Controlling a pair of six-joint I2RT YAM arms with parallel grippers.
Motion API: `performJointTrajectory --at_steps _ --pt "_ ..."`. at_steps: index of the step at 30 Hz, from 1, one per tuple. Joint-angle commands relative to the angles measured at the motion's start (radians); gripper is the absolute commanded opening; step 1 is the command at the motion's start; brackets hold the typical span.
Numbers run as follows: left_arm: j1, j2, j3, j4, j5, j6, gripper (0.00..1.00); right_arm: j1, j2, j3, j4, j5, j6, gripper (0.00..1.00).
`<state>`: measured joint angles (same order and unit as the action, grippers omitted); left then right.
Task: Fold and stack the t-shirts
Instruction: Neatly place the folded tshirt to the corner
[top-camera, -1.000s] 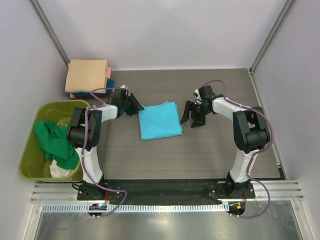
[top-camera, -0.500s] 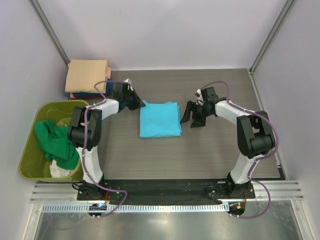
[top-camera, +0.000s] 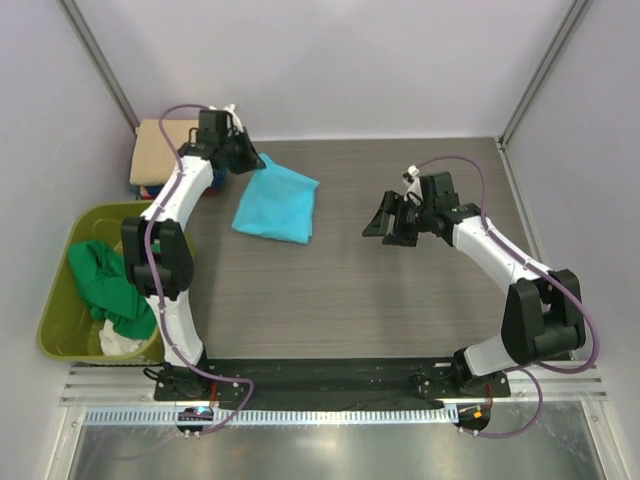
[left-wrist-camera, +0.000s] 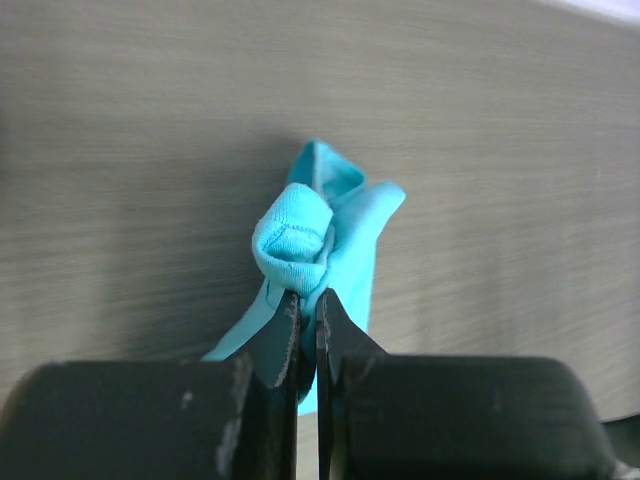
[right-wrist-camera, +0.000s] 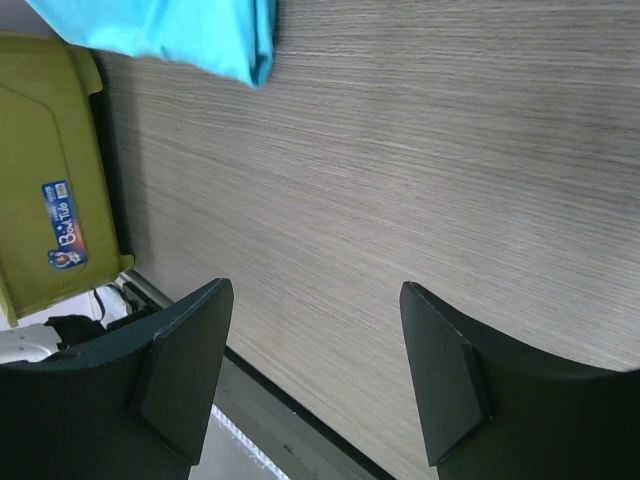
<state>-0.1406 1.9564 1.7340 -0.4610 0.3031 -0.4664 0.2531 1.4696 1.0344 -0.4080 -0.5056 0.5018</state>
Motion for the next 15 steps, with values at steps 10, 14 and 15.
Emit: performJointTrajectory --at_steps 10,14,15 --pt "0.183 0.001 0.479 -0.283 0.021 0.172 0.00 -0.003 -0.118 -0.048 0.012 -0.047 0.011 0.74" --pt "0.219 0.024 0.571 -0.280 0.056 0.169 0.00 -0.005 -0.118 -0.046 0.006 -0.048 0.006 0.74" --pt "0.225 0.027 0.585 -0.278 0.062 0.167 0.00 -0.005 -0.118 -0.046 0.006 -0.045 0.001 0.74"
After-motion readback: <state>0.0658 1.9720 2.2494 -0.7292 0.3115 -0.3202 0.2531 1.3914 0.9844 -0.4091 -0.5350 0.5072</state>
